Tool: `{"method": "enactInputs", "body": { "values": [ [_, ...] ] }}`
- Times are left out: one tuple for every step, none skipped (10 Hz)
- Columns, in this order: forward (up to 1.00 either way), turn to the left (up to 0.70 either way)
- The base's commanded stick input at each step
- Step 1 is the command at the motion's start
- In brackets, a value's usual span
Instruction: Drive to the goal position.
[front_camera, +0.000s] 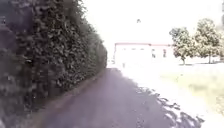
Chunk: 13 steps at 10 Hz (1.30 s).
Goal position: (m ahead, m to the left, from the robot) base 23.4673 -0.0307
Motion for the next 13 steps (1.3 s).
{"method": "enactInputs", "body": {
  "values": [
    [0.85,0.0],
    [0.85,-0.12],
    [0.85,-0.32],
    [0.85,-0.34],
    [0.85,-0.31],
    [0.85,-0.05],
    [0.85,0.0],
    [0.85,0.0],
    [0.85,0.0],
    [0.85,0.0],
    [0.85,0.0],
    [0.85,0.0],
    [0.85,0.0]
  ]
}}
